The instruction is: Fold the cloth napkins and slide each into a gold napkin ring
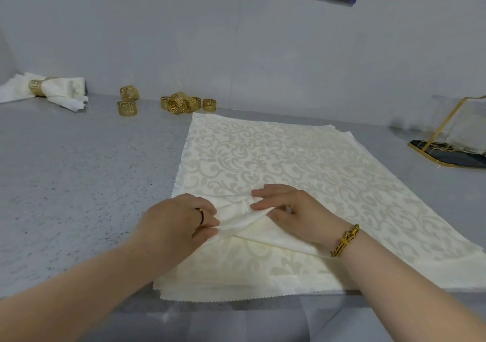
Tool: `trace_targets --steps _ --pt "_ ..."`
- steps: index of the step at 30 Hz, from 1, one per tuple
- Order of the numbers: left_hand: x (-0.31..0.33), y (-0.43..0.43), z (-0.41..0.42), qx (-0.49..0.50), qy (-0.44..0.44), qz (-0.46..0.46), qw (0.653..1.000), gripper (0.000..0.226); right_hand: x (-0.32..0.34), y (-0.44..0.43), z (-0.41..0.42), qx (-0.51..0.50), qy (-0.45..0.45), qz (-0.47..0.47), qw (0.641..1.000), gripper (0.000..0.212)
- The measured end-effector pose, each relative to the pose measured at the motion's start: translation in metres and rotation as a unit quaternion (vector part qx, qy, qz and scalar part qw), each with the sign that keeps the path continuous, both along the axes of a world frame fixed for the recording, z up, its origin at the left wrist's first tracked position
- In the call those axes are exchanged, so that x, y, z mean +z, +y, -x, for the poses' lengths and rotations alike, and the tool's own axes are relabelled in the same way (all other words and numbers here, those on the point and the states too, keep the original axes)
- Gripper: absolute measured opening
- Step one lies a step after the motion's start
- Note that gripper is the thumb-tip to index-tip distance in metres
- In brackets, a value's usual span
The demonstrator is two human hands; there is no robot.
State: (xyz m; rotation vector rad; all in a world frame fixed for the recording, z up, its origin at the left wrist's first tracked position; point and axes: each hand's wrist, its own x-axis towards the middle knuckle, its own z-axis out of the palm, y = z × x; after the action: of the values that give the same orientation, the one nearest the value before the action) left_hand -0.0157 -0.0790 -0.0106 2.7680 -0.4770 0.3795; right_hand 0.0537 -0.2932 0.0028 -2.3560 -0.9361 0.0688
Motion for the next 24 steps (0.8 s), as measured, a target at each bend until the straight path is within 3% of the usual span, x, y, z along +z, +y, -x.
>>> trace_targets --steps 5,9,11,14,16,18,21,24 --pt "0.0 0.013 0.006 0.006 -0.084 0.01 0.996 0.009 0.004 -0.001 -0.004 0.019 0.077 0.038 0.996 0.035" --pt "-0.011 0.015 0.004 0.037 -0.081 0.055 0.994 0.009 0.012 0.001 0.0 -0.006 0.174 -0.04 0.984 0.025" --pt "-0.015 0.014 0.005 0.018 -0.084 0.08 0.993 0.01 0.017 0.002 0.001 -0.027 0.134 -0.062 0.989 0.029" --pt "-0.012 0.014 0.009 0.011 -0.04 0.112 0.993 0.017 0.019 0.004 0.011 -0.006 0.032 0.029 0.999 0.051" --pt "-0.012 0.014 0.008 -0.003 -0.01 0.136 0.991 0.018 0.012 0.006 0.019 0.035 -0.077 0.092 0.992 0.052" --pt "-0.012 0.015 0.007 -0.015 -0.018 0.131 0.991 0.027 0.002 0.006 0.019 0.068 -0.197 0.091 0.974 0.044" --pt "-0.013 0.02 0.003 -0.034 -0.01 0.151 0.988 0.036 -0.003 0.004 0.011 0.059 -0.201 0.048 0.977 0.02" --pt "-0.007 0.019 0.0 -0.04 -0.046 0.068 0.996 0.033 0.0 0.005 0.002 0.052 -0.147 0.046 0.987 0.014"
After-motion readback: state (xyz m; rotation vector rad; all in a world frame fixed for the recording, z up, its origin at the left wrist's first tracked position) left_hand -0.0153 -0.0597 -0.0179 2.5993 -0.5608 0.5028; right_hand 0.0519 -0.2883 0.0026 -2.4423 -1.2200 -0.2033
